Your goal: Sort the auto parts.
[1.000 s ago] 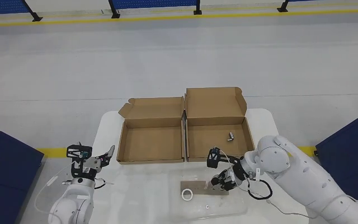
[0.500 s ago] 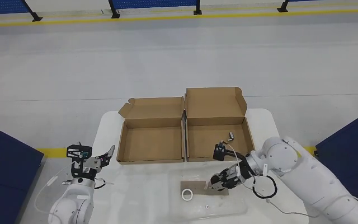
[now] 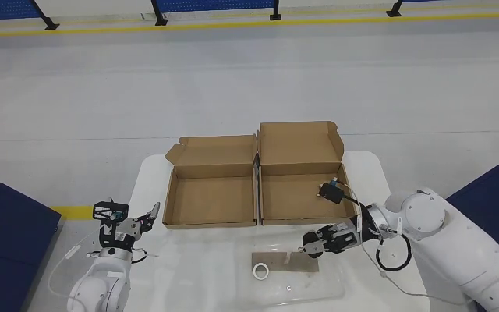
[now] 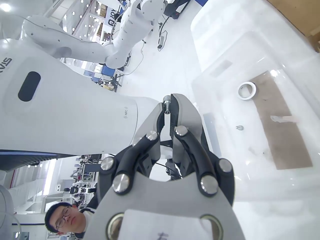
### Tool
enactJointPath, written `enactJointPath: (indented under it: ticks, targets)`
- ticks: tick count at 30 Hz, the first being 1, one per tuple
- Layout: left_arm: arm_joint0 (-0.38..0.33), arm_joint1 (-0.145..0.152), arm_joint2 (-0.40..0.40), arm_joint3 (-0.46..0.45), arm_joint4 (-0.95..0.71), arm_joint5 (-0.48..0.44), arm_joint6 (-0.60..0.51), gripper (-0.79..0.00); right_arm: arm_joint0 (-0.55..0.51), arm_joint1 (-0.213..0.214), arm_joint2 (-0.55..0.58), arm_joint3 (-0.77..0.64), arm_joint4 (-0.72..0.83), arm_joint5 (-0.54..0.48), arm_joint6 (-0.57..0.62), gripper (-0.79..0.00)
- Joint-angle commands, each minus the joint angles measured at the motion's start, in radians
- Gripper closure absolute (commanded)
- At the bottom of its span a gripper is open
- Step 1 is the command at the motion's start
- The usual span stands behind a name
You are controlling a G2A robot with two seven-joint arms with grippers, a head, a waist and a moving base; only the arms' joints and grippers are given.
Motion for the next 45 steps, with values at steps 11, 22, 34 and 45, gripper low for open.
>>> enactJointPath:
  ticks: [11,22,34,45]
  targets:
    - [0.000,0.000,0.000,0.000,0.000,0.000,0.000,-0.785,-0.032,-0.003,0.020,0.003,0.204,0.008,0.008,0.000]
    - [0.000,0.000,0.000,0.000,0.000,0.000,0.000,-0.785,-0.117,-0.033,0.212,-0.001,0.725,0.221,0.221,0.000]
    - [0.000,0.000,0.000,0.000,0.000,0.000,0.000,-0.785,-0.146,-0.079,0.232,-0.042,0.789,0.244,0.243,0.000]
    - [0.000,0.000,0.000,0.000,0.000,0.000,0.000,-0.785,-0.076,-0.127,0.164,-0.107,0.918,0.379,0.243,0.000]
